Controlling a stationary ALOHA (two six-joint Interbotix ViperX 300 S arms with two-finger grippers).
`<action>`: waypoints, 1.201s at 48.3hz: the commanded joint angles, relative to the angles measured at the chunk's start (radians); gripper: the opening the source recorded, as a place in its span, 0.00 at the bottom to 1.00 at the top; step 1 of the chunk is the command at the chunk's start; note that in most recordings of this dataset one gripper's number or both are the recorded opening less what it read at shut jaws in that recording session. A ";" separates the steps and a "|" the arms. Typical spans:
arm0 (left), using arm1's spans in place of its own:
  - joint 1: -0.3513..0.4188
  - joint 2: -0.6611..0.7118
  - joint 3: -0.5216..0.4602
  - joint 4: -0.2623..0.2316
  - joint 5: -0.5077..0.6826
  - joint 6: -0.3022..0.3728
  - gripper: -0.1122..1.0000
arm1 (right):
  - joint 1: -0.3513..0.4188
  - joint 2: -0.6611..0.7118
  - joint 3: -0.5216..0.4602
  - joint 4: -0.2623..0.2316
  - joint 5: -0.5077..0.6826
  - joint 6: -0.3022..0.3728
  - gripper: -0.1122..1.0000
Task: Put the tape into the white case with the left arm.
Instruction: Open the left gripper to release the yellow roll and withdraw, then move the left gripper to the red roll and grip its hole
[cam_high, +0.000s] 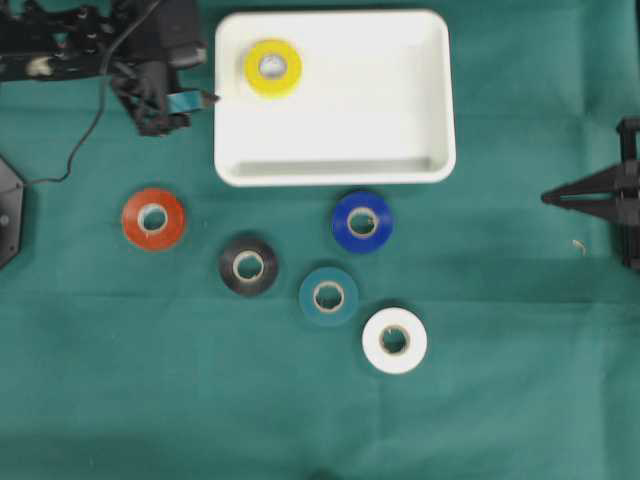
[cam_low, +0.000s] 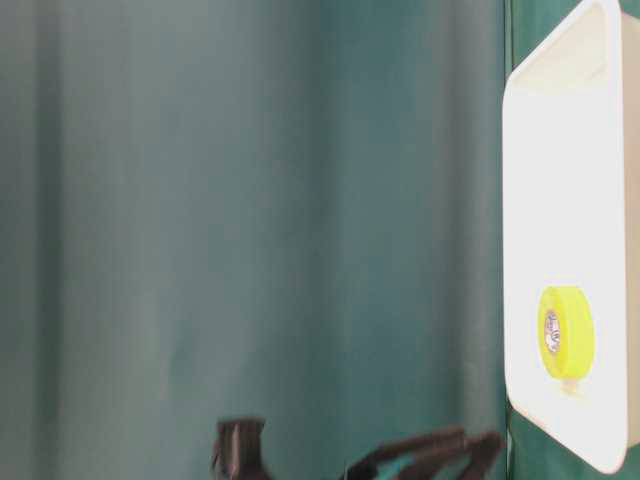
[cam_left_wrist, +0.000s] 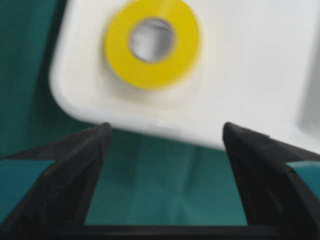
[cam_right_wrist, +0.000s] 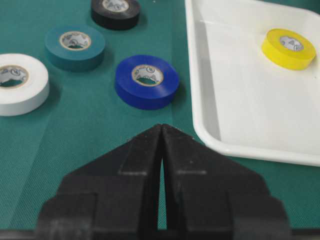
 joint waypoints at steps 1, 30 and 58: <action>-0.031 -0.077 0.031 -0.003 0.017 -0.003 0.92 | -0.002 0.005 -0.011 -0.002 -0.005 0.000 0.02; -0.209 -0.466 0.267 -0.005 0.140 -0.109 0.92 | -0.002 0.005 -0.008 -0.002 -0.005 0.002 0.02; -0.287 -0.584 0.291 -0.005 0.140 -0.110 0.92 | -0.002 0.003 -0.005 -0.002 -0.005 0.002 0.02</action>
